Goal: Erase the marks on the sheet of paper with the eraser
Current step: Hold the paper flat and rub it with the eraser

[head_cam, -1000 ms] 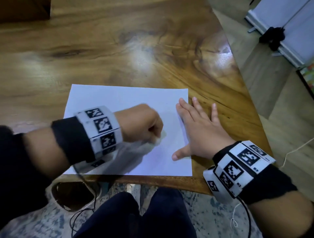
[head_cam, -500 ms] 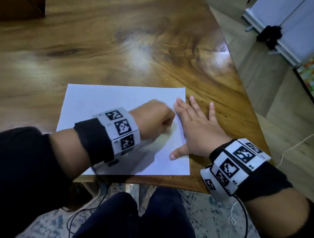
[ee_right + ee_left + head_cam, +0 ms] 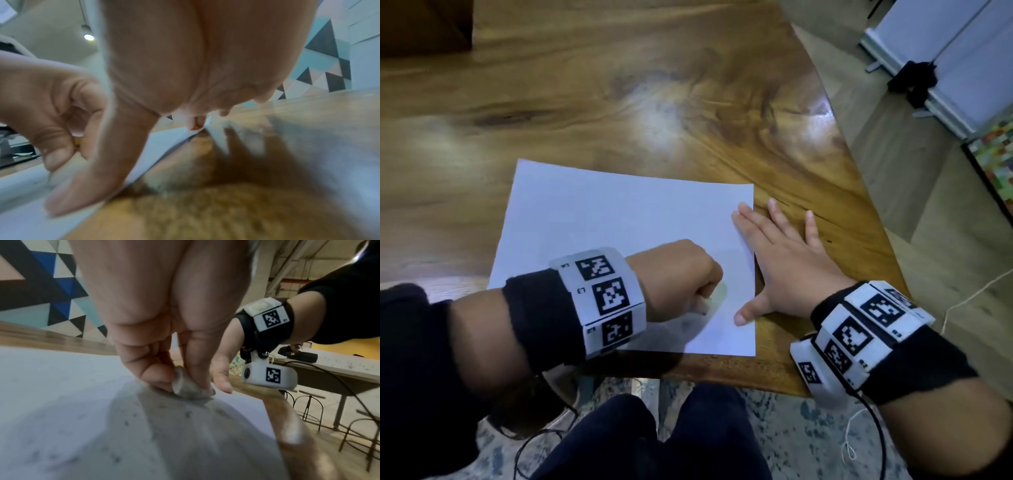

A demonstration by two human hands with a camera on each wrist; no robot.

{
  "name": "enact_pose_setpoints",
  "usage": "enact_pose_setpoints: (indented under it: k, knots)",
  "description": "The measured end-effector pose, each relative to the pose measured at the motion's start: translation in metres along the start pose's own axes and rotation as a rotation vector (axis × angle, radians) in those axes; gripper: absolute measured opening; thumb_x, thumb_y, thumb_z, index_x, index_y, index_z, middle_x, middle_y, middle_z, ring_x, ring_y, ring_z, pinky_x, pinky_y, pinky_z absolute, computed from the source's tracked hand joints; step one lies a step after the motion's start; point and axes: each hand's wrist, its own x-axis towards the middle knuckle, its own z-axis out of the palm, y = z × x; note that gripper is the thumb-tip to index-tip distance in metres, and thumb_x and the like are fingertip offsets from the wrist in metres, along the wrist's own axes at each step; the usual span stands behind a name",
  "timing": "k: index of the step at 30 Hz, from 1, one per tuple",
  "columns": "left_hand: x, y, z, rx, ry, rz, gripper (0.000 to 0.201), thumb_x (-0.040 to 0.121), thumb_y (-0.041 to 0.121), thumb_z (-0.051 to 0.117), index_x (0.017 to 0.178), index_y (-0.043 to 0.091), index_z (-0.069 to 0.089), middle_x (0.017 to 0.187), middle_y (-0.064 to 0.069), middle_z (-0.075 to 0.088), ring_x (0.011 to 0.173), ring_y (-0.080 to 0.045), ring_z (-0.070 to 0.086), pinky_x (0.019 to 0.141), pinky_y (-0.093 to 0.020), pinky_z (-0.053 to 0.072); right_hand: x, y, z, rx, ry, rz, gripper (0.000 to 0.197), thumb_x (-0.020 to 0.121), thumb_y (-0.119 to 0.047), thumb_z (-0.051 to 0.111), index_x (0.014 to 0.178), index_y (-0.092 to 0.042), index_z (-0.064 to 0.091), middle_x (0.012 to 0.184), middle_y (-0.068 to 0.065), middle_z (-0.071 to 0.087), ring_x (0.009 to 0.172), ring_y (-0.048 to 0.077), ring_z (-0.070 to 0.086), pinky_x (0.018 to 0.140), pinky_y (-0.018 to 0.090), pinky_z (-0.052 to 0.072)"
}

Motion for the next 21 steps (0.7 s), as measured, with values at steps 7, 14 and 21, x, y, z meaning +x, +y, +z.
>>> enact_pose_setpoints:
  k: [7,14,21]
  knots:
    - [0.012,-0.003,-0.020,-0.071,0.127,-0.112,0.014,0.075,0.021,0.065,0.070,0.022,0.052,0.065,0.009,0.048,0.069,-0.015,0.044,0.065,-0.023,0.031,-0.005,-0.004,-0.002,-0.088,0.034,0.018,0.136,0.058,-0.071,0.069,0.148,-0.021,-0.020,0.155,-0.009,-0.026,0.139,0.014,-0.031,0.106,0.054,-0.022]
    - [0.048,-0.012,-0.041,-0.082,0.197,-0.224,0.015,0.077,0.022,0.067,0.086,0.014,0.059,0.062,0.011,0.041,0.074,-0.018,0.046,0.059,-0.026,0.033,0.006,0.007,-0.011,-0.133,-0.007,-0.009,0.138,0.056,-0.071,0.070,0.146,-0.023,-0.023,0.154,-0.012,-0.028,0.140,0.014,-0.030,0.108,0.058,-0.021]
    - [0.053,-0.002,-0.043,-0.038,0.256,-0.140,0.009,0.079,0.019,0.063,0.084,0.012,0.062,0.063,0.008,0.046,0.074,-0.016,0.045,0.059,-0.022,0.028,0.008,0.007,-0.006,-0.126,-0.051,-0.008,0.147,0.049,-0.074,0.071,0.144,-0.022,-0.028,0.150,-0.011,-0.036,0.136,0.015,-0.036,0.108,0.057,-0.021]
